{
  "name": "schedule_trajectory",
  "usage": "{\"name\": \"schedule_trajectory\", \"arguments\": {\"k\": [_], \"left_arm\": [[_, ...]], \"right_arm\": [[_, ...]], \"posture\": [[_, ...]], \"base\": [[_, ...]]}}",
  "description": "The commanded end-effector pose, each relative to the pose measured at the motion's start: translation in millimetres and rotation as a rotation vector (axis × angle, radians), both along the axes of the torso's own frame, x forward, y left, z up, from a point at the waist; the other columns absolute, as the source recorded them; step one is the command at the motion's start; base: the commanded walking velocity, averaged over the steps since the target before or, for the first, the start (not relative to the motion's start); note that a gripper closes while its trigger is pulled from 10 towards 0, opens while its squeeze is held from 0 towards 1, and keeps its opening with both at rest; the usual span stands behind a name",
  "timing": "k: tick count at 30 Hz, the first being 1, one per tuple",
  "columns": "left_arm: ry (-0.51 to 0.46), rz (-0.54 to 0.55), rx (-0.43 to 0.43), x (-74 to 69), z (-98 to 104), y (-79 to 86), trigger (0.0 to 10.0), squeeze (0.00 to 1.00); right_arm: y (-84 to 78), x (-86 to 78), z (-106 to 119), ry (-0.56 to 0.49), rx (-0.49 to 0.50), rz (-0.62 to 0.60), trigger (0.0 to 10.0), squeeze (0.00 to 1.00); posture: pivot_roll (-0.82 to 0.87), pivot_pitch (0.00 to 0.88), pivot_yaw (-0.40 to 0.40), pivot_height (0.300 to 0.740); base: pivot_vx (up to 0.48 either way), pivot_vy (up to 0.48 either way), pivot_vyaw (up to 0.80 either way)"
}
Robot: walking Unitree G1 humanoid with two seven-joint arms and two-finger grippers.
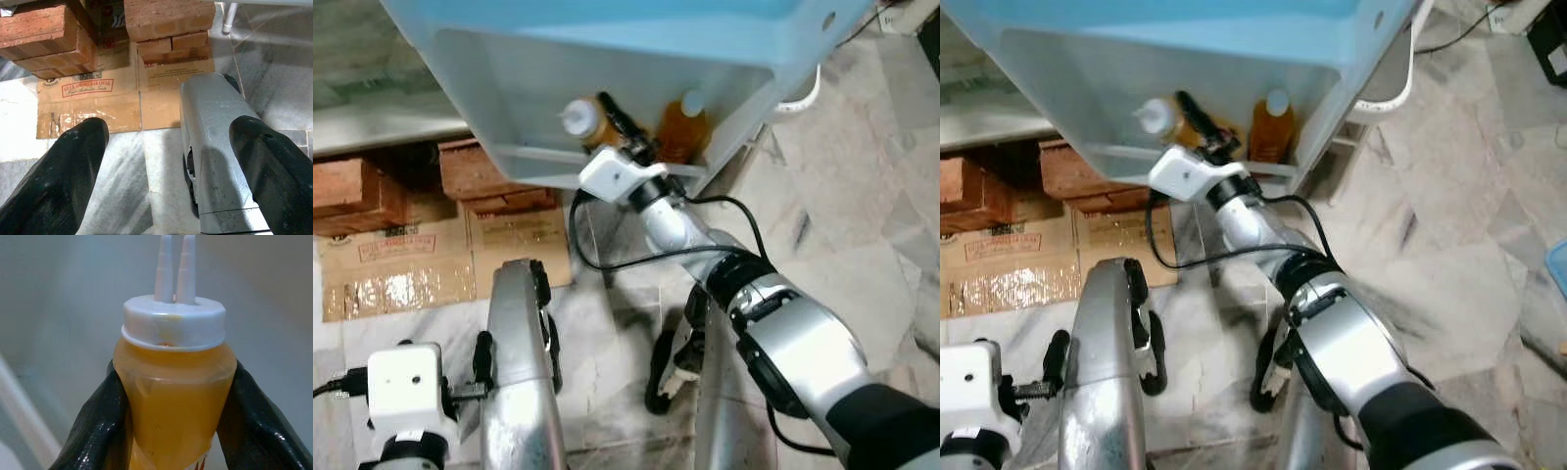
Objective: Restocking fridge
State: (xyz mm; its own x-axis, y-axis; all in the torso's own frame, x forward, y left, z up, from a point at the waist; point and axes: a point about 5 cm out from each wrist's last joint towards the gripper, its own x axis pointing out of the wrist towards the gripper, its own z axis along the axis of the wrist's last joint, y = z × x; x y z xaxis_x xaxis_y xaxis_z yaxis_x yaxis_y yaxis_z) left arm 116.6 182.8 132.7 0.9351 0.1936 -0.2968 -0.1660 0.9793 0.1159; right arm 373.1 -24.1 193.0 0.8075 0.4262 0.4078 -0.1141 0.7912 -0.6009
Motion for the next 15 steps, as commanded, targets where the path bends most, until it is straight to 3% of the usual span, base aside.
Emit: {"name": "schedule_trajectory", "arguments": {"k": [1, 7, 15], "left_arm": [[0.033, 0.007, 0.010, -4.7, -2, 2.0, 10.0, 0.00], [0.032, 0.002, 0.014, -3.4, -3, 2.6, 10.0, 0.00], [0.028, 0.000, 0.021, -0.9, -3, 3.1, 10.0, 0.00]], "right_arm": [[-9.6, -1.4, -29, 0.165, 0.063, -0.063, 10.0, 0.00], [-25.4, 1.4, -44, 0.325, 0.258, -0.170, 10.0, 0.00], [-24.8, 0.4, -49, 0.381, 0.325, -0.175, 10.0, 0.00]], "posture": [[0.34, 0.510, -0.069, 0.545], [0.35, 0.508, -0.064, 0.545], [0.35, 0.499, -0.068, 0.545]], "base": [[0.000, 0.000, 0.00], [0.000, 0.000, 0.00], [0.000, 0.000, 0.00]]}}
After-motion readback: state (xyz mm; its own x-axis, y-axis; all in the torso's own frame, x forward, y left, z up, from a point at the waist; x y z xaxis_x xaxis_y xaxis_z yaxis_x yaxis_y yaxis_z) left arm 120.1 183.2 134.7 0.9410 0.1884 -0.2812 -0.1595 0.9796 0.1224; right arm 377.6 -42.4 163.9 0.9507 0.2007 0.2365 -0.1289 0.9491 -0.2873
